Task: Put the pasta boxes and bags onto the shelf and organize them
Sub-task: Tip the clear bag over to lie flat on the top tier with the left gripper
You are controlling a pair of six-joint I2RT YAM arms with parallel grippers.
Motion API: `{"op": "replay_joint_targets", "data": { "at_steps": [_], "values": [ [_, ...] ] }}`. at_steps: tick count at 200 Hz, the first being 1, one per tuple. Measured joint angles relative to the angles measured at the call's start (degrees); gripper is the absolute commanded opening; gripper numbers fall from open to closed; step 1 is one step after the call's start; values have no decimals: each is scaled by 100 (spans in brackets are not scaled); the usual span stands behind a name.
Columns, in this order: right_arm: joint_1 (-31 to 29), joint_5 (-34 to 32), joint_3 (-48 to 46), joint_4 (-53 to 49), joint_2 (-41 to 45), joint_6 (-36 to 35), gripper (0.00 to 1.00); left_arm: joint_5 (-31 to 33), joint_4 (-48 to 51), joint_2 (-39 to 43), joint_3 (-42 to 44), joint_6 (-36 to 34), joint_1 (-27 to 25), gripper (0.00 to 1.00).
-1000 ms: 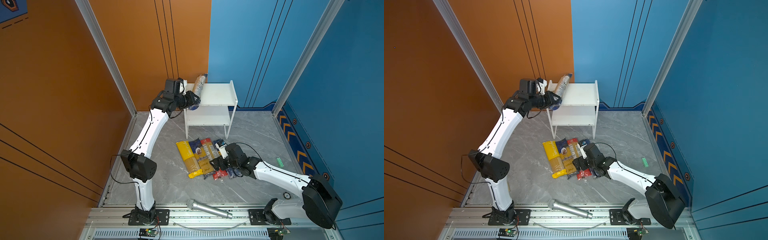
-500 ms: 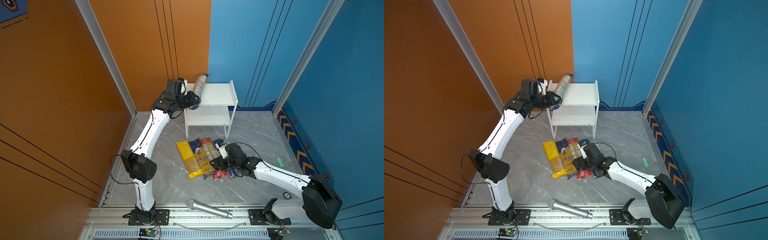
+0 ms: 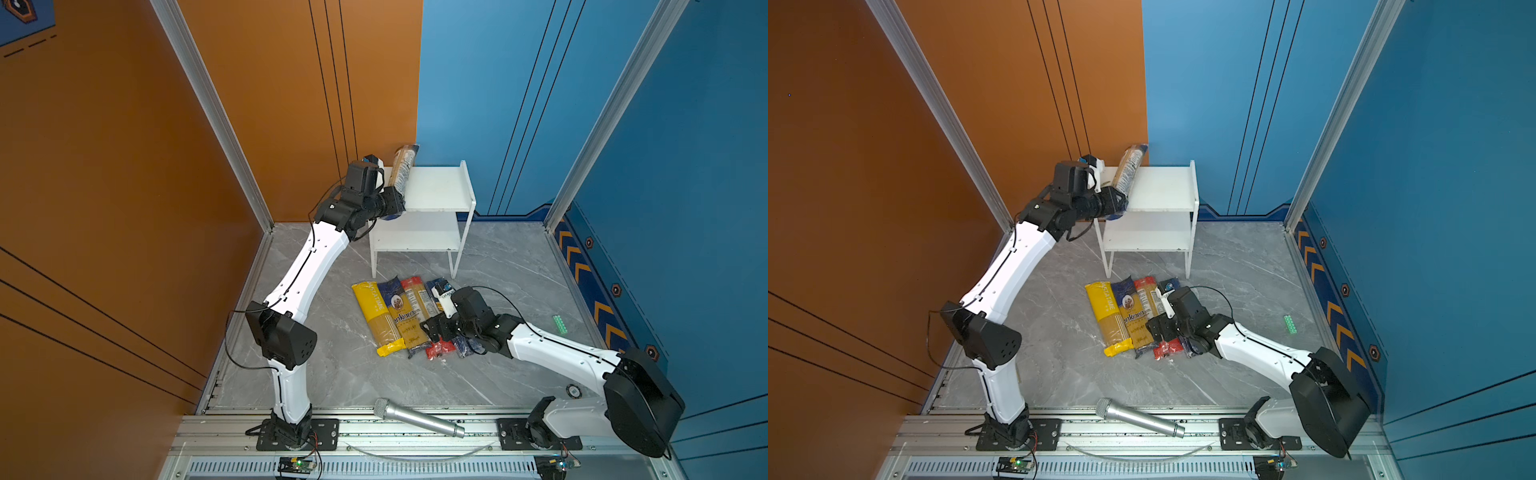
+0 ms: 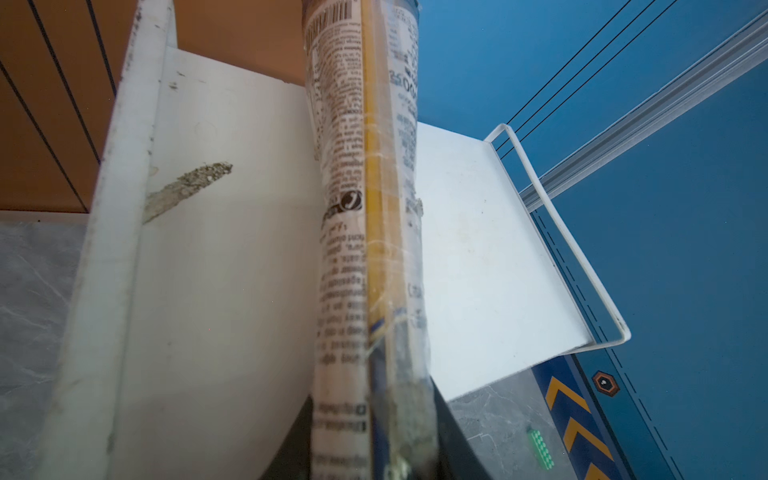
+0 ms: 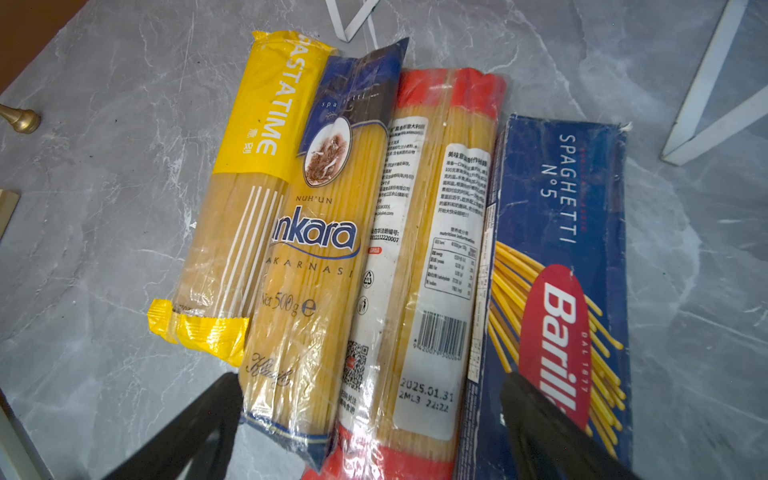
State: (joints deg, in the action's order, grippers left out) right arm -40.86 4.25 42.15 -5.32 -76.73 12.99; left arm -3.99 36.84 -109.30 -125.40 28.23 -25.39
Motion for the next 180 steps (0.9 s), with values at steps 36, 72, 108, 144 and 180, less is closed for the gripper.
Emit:
{"op": "replay_joint_targets", "data": {
  "at_steps": [36, 72, 108, 144, 180],
  "values": [
    [0, 2, -79, 39, 2, 7, 95, 358, 173, 0, -74, -205, -94, 32],
    [0, 0, -144, 42, 37, 31, 95, 562, 245, 11, -105, -297, -133, 32],
    [0, 2, -157, 46, 66, 44, 95, 796, 374, 61, -105, -361, -136, 32],
    [0, 2, -162, 61, 66, 44, 95, 962, 474, 87, -120, -415, -138, 34],
    [0, 2, -162, 72, 66, 46, 95, 1025, 540, 87, -151, -457, -136, 35]
  ]
}}
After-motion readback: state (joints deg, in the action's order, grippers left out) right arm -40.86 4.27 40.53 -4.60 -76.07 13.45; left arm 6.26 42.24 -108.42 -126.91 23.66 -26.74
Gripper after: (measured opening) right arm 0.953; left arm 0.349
